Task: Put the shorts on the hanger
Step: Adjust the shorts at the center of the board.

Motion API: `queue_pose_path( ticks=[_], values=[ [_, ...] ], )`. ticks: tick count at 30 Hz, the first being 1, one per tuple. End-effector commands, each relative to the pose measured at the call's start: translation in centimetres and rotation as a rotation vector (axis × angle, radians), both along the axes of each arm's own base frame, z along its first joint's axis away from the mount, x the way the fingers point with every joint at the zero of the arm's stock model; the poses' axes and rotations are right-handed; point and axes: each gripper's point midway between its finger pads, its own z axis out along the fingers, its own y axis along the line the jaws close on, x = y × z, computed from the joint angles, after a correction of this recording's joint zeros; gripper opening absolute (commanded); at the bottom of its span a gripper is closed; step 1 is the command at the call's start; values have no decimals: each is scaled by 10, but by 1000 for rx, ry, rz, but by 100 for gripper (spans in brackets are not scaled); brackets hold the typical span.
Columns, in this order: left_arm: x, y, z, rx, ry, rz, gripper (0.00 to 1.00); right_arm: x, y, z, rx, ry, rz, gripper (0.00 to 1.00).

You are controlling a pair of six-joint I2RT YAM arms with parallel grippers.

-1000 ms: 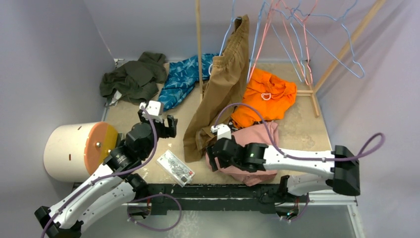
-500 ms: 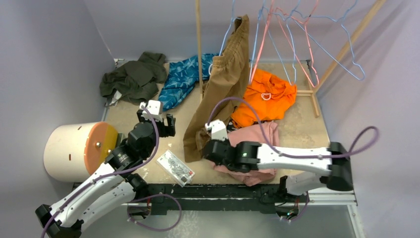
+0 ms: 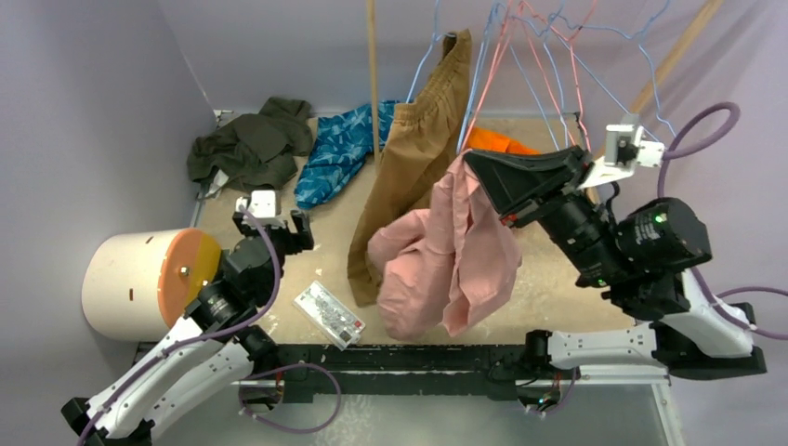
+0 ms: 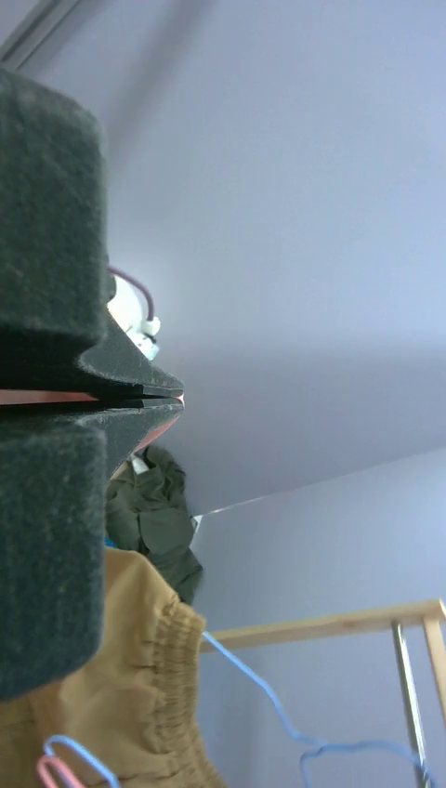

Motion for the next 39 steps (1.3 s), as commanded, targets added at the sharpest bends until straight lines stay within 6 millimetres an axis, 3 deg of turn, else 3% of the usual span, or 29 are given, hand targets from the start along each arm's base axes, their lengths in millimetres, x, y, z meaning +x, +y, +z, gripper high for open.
queue_pose_path(
  ticks=[1,3,5,6,8,11,16,19,23,28,32,33,36,39],
  values=[
    [0,26,11,-42,-59,147,74,-12,45,32,-57,-192,83,0],
    [-1,31,13,-43,-66,173,74,-25,32,79,17,-279,116,0],
    [-1,33,13,-43,-67,180,74,-33,23,103,76,-335,128,0],
    [-2,33,13,-41,-64,179,74,-33,20,107,85,-343,121,0],
    [-2,34,13,-40,-64,183,74,-31,32,93,48,-326,130,0],
    [-3,39,14,-40,-70,208,74,-5,57,42,-78,-228,46,0],
    [-5,50,14,-29,-73,269,74,39,84,-65,-332,-42,-97,0],
    [-6,55,13,-20,-70,296,74,78,67,-122,-391,95,-144,0],
    [-5,52,13,-21,-66,282,74,109,18,-191,-416,284,-355,0],
    [-3,48,11,-18,-57,267,74,114,-44,-260,-435,528,-579,0],
    [-1,45,8,-5,-44,257,74,103,-71,-291,-449,639,-638,0],
    [-1,44,7,-1,-41,254,74,99,-77,-295,-440,662,-653,4],
    [1,40,4,11,-30,238,74,94,-75,-284,-428,603,-583,50],
    [3,36,2,17,-23,220,74,88,-56,-245,-369,431,-422,78]
  ],
)
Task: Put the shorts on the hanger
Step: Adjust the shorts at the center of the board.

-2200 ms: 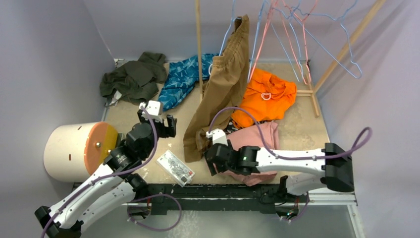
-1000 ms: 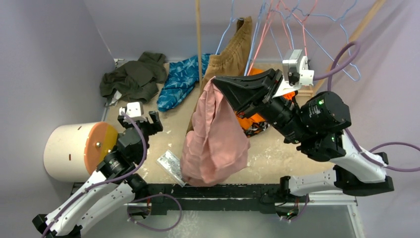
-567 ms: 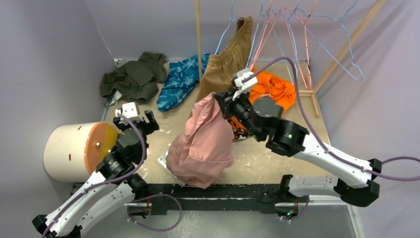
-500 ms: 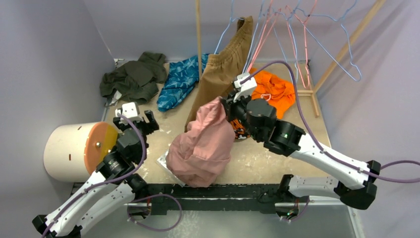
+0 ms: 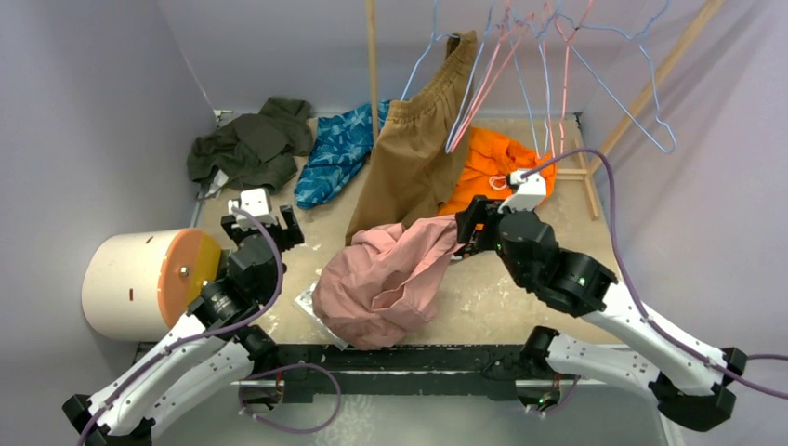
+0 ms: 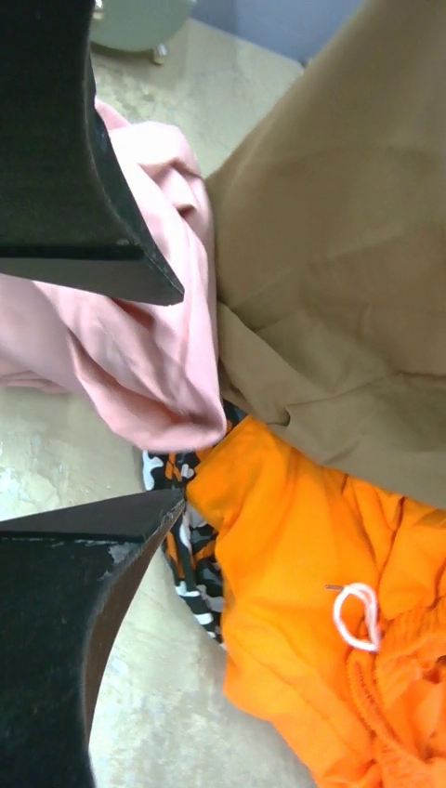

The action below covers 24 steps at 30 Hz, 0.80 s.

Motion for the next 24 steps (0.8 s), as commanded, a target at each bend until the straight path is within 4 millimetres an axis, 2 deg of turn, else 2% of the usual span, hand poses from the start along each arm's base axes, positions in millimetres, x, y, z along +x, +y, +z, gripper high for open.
queue_pose_path(
  ticks=[1,4,7,11,14,17,20,23,24],
  values=[
    [3,-6,-1,-8,3,-22,74,-10,17,55,120,-190,186,86],
    [3,-6,-1,-5,6,-18,74,-22,36,92,178,-291,336,92],
    [3,-4,-3,1,9,-8,74,-33,73,108,200,-308,519,99],
    [4,-3,-4,16,15,3,74,-40,128,84,174,-241,647,99],
    [4,0,-6,25,19,15,74,-54,167,55,85,-194,678,99],
    [5,0,-6,29,18,16,74,-62,196,25,9,-139,685,99],
    [6,-1,-7,35,21,14,74,-51,206,-6,-58,-73,608,98],
    [6,-1,-9,42,27,14,74,-38,192,-51,-170,54,444,96],
    [6,-2,-9,43,28,14,74,-33,185,-59,-207,72,392,95]
  ],
)
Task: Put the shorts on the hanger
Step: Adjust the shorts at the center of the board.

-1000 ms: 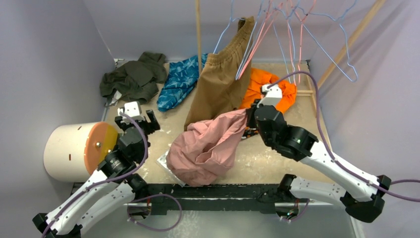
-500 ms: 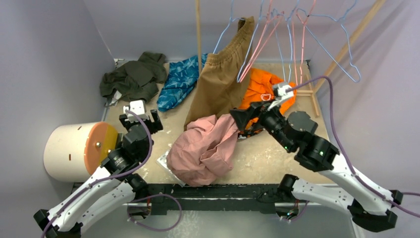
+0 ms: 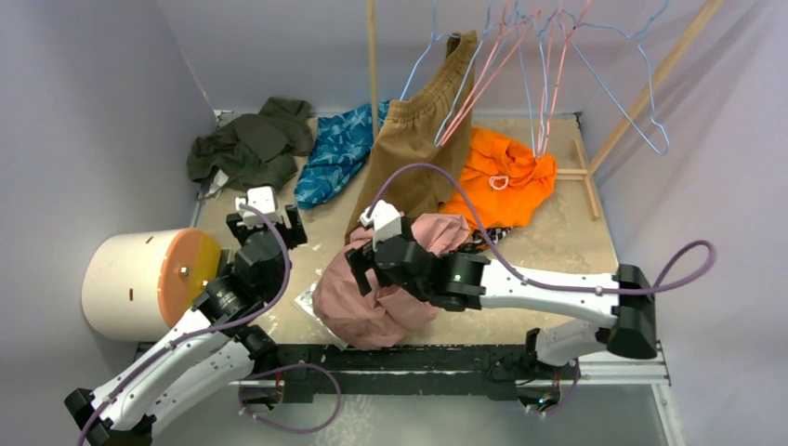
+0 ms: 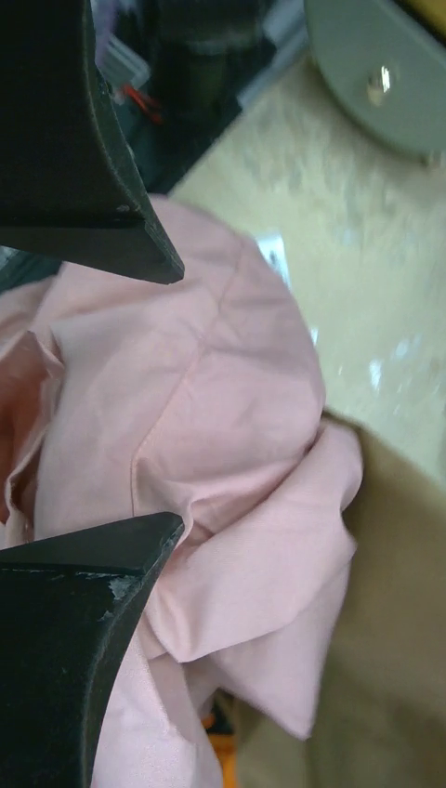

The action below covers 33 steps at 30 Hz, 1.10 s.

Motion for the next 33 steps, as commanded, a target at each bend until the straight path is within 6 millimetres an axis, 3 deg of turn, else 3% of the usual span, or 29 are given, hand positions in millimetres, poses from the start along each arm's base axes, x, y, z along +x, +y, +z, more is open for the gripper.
queue_pose_path(
  ticks=[1,3,6,9,13,17,22,23,25,29,31,33],
  values=[
    [2,3,-1,15,-4,19,74,32,-27,-1,-69,-28,-291,93],
    [1,4,-1,14,-5,21,74,30,-33,-13,-100,-14,-305,84],
    [1,3,0,12,-7,15,74,24,-51,-28,-125,30,-348,53],
    [1,2,1,9,-10,8,73,21,-81,-29,-134,42,-441,0],
    [2,0,0,9,-7,-2,73,24,-131,-5,-108,6,-621,0],
    [3,-2,-1,10,0,-3,72,28,-166,19,-39,1,-747,0],
    [4,-4,-2,14,7,-10,71,51,-208,3,-44,46,-869,0],
    [4,-4,-3,15,9,-12,71,54,-208,2,-38,49,-856,0],
    [4,-5,-4,14,11,-16,71,57,-196,13,12,40,-791,10],
    [4,-5,-4,15,11,-17,71,58,-158,56,141,-31,-533,53],
    [4,-4,-4,17,12,-15,71,52,-136,84,236,-93,-366,63],
    [4,-3,-3,17,10,-11,71,42,-117,104,311,-123,-231,66]
  ],
)
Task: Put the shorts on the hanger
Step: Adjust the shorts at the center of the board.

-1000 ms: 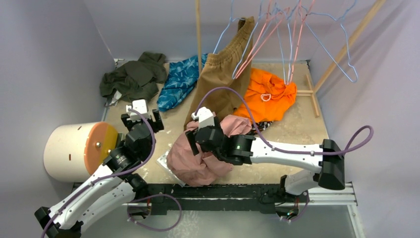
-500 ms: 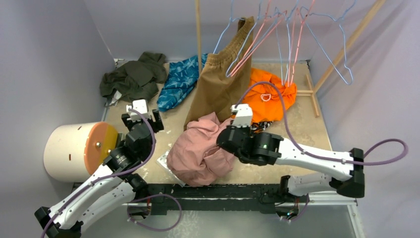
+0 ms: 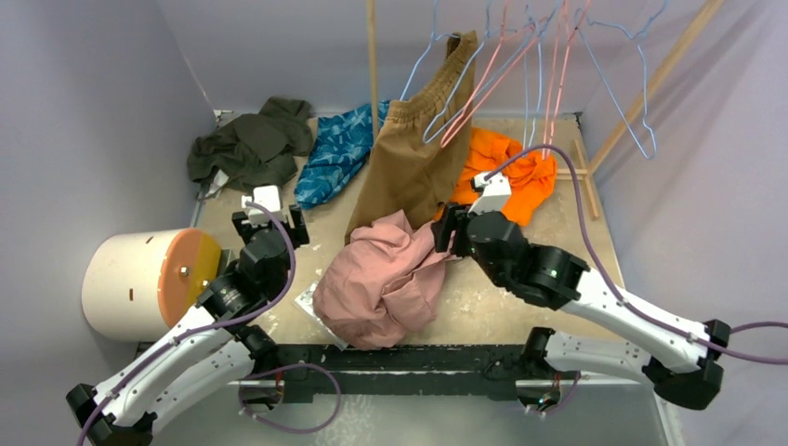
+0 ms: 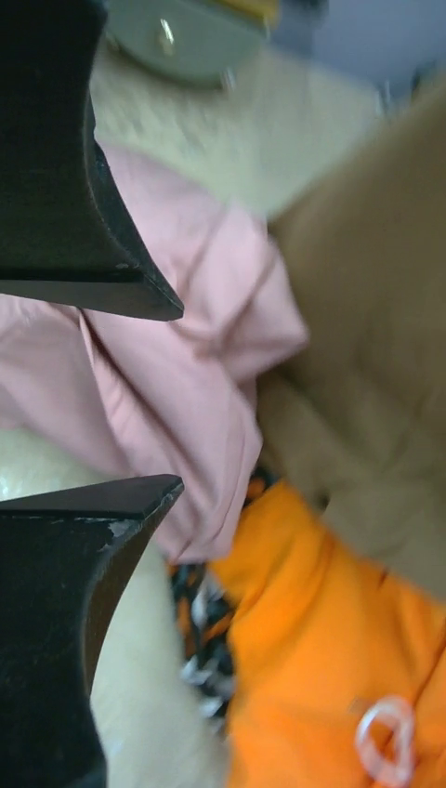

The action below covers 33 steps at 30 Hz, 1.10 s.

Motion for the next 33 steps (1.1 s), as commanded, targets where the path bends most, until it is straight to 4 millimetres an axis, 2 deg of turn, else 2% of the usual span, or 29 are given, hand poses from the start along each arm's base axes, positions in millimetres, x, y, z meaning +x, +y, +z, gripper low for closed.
queue_pose_path(
  ticks=[1,4,8,15,16,17,20,25,27,30,31,33],
  values=[
    [1,2,3,1,-14,5,71,-13,57,70,166,-215,365,66],
    [0,3,4,1,-19,6,71,-19,78,54,122,-176,470,68],
    [1,2,3,2,-20,5,71,-22,106,28,63,-129,525,68],
    [2,1,2,8,-15,-1,71,-4,136,-2,-36,-106,483,66],
    [2,1,1,9,-15,0,71,0,140,-13,-66,-86,476,66],
    [2,1,2,7,-16,-1,71,4,140,-18,-86,-76,455,65],
    [1,2,2,8,-16,2,71,9,137,-48,-168,0,407,63],
    [1,2,3,4,-23,-1,70,20,124,-75,-277,39,333,58],
    [1,1,3,2,-25,-3,71,22,116,-84,-315,59,302,53],
    [1,1,3,3,-25,-3,70,22,105,-82,-305,53,258,21],
    [1,1,3,3,-26,-3,70,24,99,-78,-299,43,233,3],
    [1,1,3,2,-26,-4,70,26,82,-69,-280,29,174,0]
  ],
)
